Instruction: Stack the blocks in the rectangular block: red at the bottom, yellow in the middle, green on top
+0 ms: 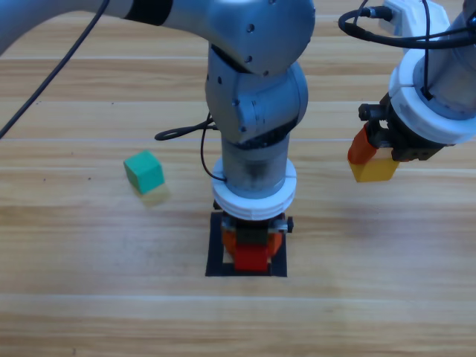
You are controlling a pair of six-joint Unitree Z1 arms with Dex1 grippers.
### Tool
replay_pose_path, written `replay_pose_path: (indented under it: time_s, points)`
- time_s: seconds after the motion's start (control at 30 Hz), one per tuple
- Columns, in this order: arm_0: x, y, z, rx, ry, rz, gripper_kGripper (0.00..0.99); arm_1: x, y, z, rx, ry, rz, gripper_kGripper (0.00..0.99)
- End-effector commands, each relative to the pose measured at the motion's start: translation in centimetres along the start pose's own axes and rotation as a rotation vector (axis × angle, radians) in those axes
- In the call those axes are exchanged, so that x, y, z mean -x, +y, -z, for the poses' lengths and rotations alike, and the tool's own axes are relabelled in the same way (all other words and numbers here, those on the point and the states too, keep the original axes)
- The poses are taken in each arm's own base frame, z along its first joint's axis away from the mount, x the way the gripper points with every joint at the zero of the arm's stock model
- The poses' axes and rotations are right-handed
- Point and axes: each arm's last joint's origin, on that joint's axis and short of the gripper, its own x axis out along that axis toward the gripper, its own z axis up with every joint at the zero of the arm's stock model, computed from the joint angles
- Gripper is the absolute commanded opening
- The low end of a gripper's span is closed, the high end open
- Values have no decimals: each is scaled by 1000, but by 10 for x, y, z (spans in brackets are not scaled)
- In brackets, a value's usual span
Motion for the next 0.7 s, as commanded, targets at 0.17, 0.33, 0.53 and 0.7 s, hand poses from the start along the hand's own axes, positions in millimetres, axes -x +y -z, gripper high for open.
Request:
replay_pose_path:
  time_s: [0.17, 0.33, 0.53, 0.7]
  points:
    - [10, 6, -12, 23, -25, 30, 0, -24, 6, 6, 27, 54, 45, 21]
    - [8, 6, -13, 28, -29, 30, 0, -24, 6, 6, 27, 54, 45, 21]
    - [6, 6, -15, 31, -30, 29, 0, -24, 6, 6, 27, 54, 45, 21]
    - [3, 7, -19, 34, -30, 25, 0, -23, 6, 6, 27, 53, 44, 21]
